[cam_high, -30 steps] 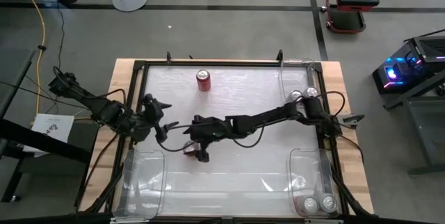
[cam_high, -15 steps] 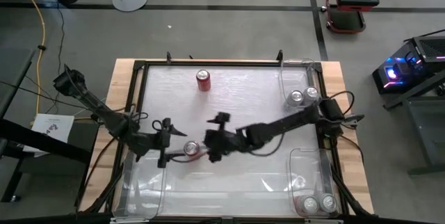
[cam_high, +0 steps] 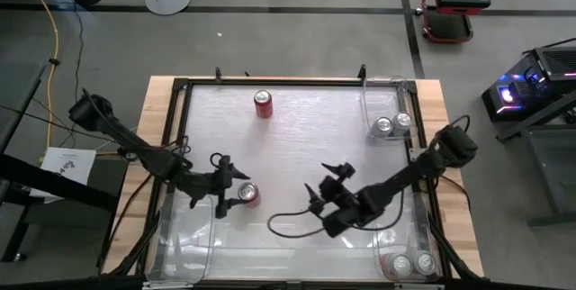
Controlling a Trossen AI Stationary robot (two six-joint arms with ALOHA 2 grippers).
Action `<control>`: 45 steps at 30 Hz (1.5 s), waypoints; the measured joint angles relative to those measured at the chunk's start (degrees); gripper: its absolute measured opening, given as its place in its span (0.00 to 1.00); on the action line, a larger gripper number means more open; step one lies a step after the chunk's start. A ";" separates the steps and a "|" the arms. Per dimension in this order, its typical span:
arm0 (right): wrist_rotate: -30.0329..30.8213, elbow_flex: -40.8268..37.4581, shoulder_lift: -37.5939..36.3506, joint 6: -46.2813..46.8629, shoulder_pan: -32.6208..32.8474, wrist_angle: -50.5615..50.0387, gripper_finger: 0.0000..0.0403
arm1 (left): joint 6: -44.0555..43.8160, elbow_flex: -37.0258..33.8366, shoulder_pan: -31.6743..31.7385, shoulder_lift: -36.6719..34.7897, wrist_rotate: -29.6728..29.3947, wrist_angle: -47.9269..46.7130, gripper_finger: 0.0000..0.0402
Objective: Sort soda cans
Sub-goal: Put the bottom red-black soda can into the bottom left transparent bin
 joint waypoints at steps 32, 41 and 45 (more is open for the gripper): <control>-1.84 -2.86 -0.13 -22.02 -2.43 22.96 0.96 | -0.37 26.80 -3.32 6.60 1.08 -29.02 0.74; -5.37 -2.86 -0.11 -36.74 -6.23 32.41 0.96 | -19.26 48.64 -16.10 12.75 2.41 -55.03 0.74; -10.95 -2.86 -0.11 -39.64 -7.44 35.61 0.96 | -32.54 48.75 -22.94 16.13 2.33 -58.55 0.74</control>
